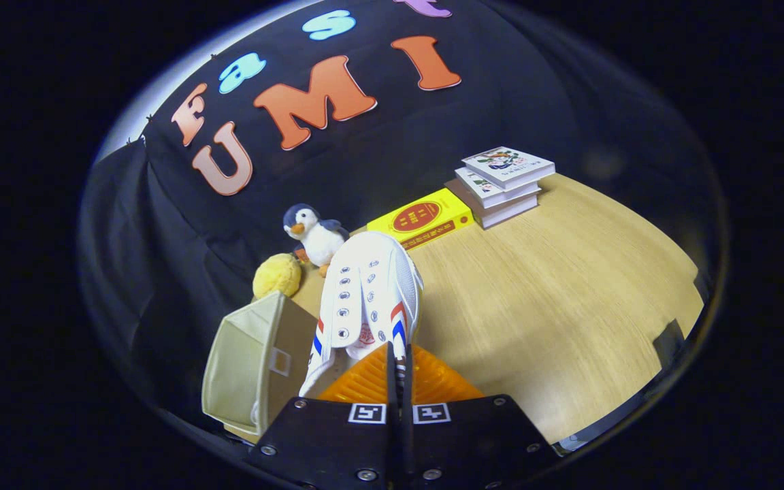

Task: Open the storage box then place both shoes into the box .Put the left shoe in first, then the right shoe, with the right side of both shoes facing outward in a uniform manner.

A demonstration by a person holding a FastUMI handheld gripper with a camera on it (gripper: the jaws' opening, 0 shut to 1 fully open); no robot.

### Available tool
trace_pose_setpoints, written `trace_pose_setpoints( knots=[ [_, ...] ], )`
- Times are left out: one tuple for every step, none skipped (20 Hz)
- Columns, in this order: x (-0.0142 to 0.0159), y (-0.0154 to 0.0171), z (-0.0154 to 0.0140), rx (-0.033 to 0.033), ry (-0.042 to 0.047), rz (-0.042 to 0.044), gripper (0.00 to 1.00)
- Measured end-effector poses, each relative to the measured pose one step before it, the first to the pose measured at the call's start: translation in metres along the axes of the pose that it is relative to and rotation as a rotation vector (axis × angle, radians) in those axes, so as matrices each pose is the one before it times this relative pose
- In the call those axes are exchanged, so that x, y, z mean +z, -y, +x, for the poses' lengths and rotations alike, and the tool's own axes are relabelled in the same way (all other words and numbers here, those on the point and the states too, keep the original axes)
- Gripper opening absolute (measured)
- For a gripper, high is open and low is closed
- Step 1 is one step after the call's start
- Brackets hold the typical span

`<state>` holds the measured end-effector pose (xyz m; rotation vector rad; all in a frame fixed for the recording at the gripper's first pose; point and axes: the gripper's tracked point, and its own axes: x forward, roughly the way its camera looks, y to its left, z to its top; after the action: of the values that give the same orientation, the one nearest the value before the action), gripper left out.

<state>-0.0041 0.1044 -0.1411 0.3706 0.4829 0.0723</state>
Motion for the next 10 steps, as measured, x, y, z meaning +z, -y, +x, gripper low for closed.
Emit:
trace_pose_setpoints(
  knots=[
    [0.00094, -0.01807, -0.00513, 0.00693, 0.00583, 0.00020, 0.00],
    [0.00009, -0.01811, -0.00255, 0.00657, 0.00493, -0.00085, 0.00],
    [-0.00132, -0.01738, -0.00094, 0.00767, 0.00166, -0.00508, 0.00],
    [-0.00317, -0.01808, -0.00142, 0.01185, -0.00098, -0.01037, 0.00],
    [-0.00235, -0.01497, -0.00114, 0.00888, -0.00597, -0.01060, 0.00],
    [-0.00349, -0.01641, -0.00172, 0.00745, -0.00194, -0.01279, 0.00],
    [-0.00434, -0.01406, 0.00024, 0.00481, 0.00078, -0.01314, 0.00],
    [-0.00475, -0.01355, 0.00149, 0.00497, -0.00549, -0.01331, 0.00],
    [-0.00476, -0.01124, 0.00390, 0.00590, -0.00902, -0.01004, 0.00],
    [-0.00682, -0.01132, 0.00225, 0.00315, -0.01344, -0.00711, 0.00]
  ],
)
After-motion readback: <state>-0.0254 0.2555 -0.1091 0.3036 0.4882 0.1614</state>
